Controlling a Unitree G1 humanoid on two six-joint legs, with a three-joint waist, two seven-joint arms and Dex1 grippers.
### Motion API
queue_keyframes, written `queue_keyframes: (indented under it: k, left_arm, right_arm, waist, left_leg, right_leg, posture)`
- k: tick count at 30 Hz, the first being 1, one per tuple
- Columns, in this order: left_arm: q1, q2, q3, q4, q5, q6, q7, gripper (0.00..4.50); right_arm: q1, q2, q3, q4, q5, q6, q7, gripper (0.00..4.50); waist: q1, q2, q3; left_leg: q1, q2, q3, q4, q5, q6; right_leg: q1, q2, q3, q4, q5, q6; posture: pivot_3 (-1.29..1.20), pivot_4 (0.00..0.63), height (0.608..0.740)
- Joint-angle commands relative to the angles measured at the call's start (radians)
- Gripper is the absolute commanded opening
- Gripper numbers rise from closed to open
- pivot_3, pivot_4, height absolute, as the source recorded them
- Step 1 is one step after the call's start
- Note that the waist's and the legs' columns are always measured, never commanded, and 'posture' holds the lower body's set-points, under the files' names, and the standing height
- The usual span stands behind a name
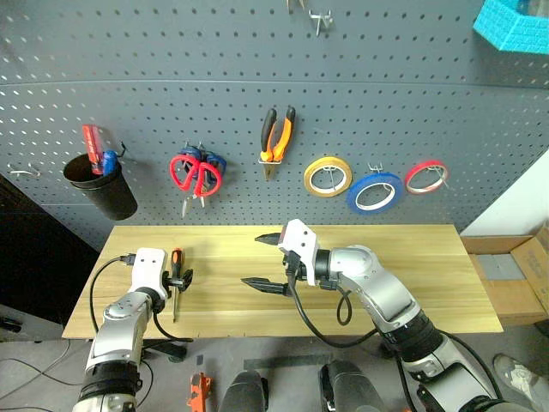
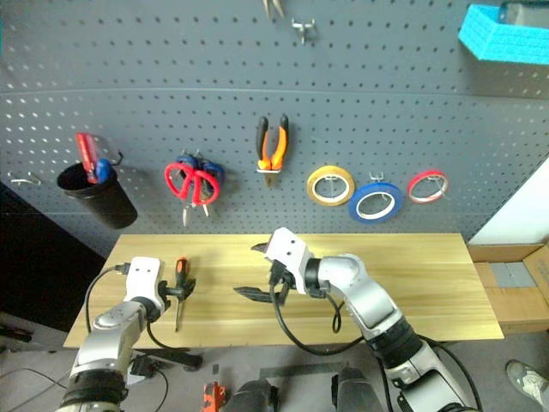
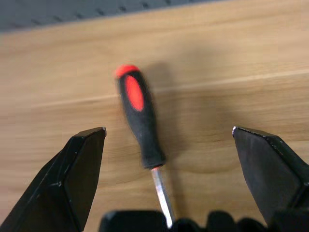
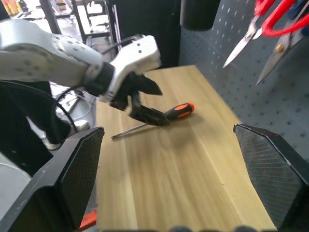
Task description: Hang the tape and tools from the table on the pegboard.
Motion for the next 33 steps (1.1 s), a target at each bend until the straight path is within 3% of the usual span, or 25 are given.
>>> queue_keyframes:
  k: [1,4,12,15,23,31,33]
  left_arm:
    - [-0.065,0.027,0.012,0.103,-0.007,-0.061,-0.006,4.48]
    - [-0.119,0.033,0.023,0.198,-0.01,-0.088,0.01,4.48]
    - [-0.204,0.067,0.031,0.348,-0.009,-0.098,0.043,4.48]
    - [-0.213,0.074,0.024,0.366,-0.006,-0.077,0.043,3.87]
    - [-0.183,0.06,0.025,0.247,-0.021,-0.002,0.064,1.01]
    - [-0.023,0.125,-0.066,-0.1,0.041,0.044,-0.001,0.94]
    - [0.035,0.167,-0.084,-0.244,0.06,0.037,-0.033,0.94]
  right_arm:
    - [-0.012,-0.005,0.027,-0.074,0.014,0.059,0.02,4.5]
    - [-0.014,-0.016,0.043,-0.093,0.012,0.094,0.031,4.5]
    - [-0.01,-0.039,0.049,-0.109,0.007,0.124,0.032,4.5]
    - [-0.011,-0.04,0.049,-0.101,0.004,0.125,0.029,4.5]
    - [-0.029,-0.023,0.045,-0.065,-0.002,0.106,0.02,4.5]
    - [-0.042,-0.02,0.012,-0.018,0.012,0.055,0.037,4.5]
    - [-0.044,-0.024,-0.004,-0.006,0.022,0.032,0.047,4.5]
  waist:
    - [-0.003,-0.001,0.012]
    - [-0.006,-0.003,0.036]
    - [-0.021,-0.003,0.078]
    - [-0.025,-0.003,0.083]
    - [-0.028,-0.003,0.082]
    - [-0.019,-0.011,0.076]
    - [-0.011,-0.015,0.068]
  left_leg:
    - [-0.004,0.001,0.0,0.0,0.0,0.0]
    - [-0.015,0.0,0.0,0.001,0.0,0.0]
    - [-0.016,-0.001,0.0,0.001,0.0,0.0]
    - [-0.016,-0.001,0.0,0.0,0.0,0.0]
    - [-0.016,-0.001,0.0,0.0,0.0,0.0]
    - [-0.018,-0.002,-0.001,-0.001,0.002,-0.006]
    - [-0.029,-0.002,-0.001,-0.001,0.005,-0.011]
  right_leg:
    - [-0.003,-0.004,-0.001,0.0,0.0,0.0]
    - [-0.015,-0.006,-0.002,0.003,0.0,0.0]
    - [-0.015,-0.008,-0.003,0.002,-0.001,0.002]
    - [-0.015,-0.008,-0.003,0.002,-0.001,0.002]
    - [-0.015,-0.009,-0.003,0.003,-0.002,0.002]
    - [-0.018,-0.01,-0.003,0.0,-0.002,0.003]
    - [-0.03,-0.01,-0.003,0.002,-0.001,0.002]
  posture:
    - [-0.03,0.319,0.74]
    - [-0.04,0.341,0.74]
    - [-0.03,0.369,0.74]
    - [-0.03,0.364,0.74]
    - [-0.01,0.316,0.74]
    - [0.05,0.222,0.74]
    - [0.07,0.193,0.74]
